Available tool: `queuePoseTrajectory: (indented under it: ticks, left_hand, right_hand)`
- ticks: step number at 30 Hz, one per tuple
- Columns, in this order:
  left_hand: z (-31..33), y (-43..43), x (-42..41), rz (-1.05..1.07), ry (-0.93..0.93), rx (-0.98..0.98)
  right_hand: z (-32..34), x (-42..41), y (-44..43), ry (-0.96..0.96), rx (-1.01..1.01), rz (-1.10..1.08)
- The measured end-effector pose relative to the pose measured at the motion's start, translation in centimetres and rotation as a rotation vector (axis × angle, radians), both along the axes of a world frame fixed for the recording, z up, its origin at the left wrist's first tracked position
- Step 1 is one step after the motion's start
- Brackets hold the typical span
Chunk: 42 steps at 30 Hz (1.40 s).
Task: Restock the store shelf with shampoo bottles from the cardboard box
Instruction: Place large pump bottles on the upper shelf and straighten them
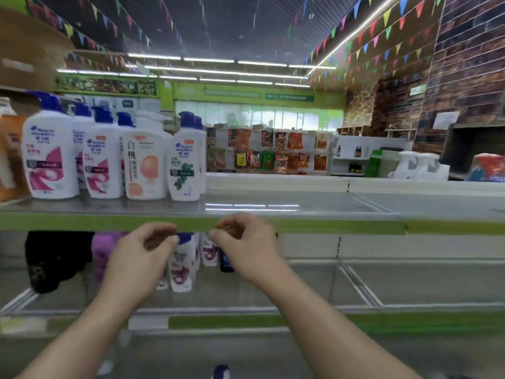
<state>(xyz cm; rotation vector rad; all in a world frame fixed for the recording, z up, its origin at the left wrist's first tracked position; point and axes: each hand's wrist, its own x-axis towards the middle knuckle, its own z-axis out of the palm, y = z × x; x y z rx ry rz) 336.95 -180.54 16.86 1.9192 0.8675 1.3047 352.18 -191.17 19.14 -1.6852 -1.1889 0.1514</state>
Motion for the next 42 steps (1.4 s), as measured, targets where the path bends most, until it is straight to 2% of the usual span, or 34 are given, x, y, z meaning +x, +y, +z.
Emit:
queuePoseTrajectory:
  ticks: [3, 12, 20, 27, 32, 37, 42]
  left_hand:
    - [-5.0, -3.5, 0.0, 0.027, 0.008, -0.091]
    - [-21.4, -10.3, -2.5, 0.170, 0.217, -0.444]
    - [-32.4, -13.4, -5.9, 0.210, 0.406, -0.633]
    - [-45.1, -15.3, -8.4, 0.176, 0.585, -0.867]
    - [-56.9, -15.7, -9.3, 0.046, 0.717, -0.938]
    - [-69.9, -16.4, -9.8, -0.085, 0.827, -0.972]
    - [-80.5, -15.6, -10.2, -0.138, 0.886, -0.884]
  right_hand:
    - [-4.1, 1.5, -3.5, 0.042, -0.101, 0.054]
    - [-19.9, 2.5, -8.6, 0.185, -0.464, 0.116]
    - [-34.5, 0.5, -11.5, 0.169, -0.867, 0.172]
    - [-47.0, -2.8, -12.6, 0.120, -1.109, 0.229]
    - [-59.1, -5.2, -12.0, 0.038, -1.295, 0.285]
    - [-70.9, -6.8, -11.6, 0.149, -1.370, 0.260]
    - [-82.8, -7.7, -9.1, 0.082, -1.436, 0.271]
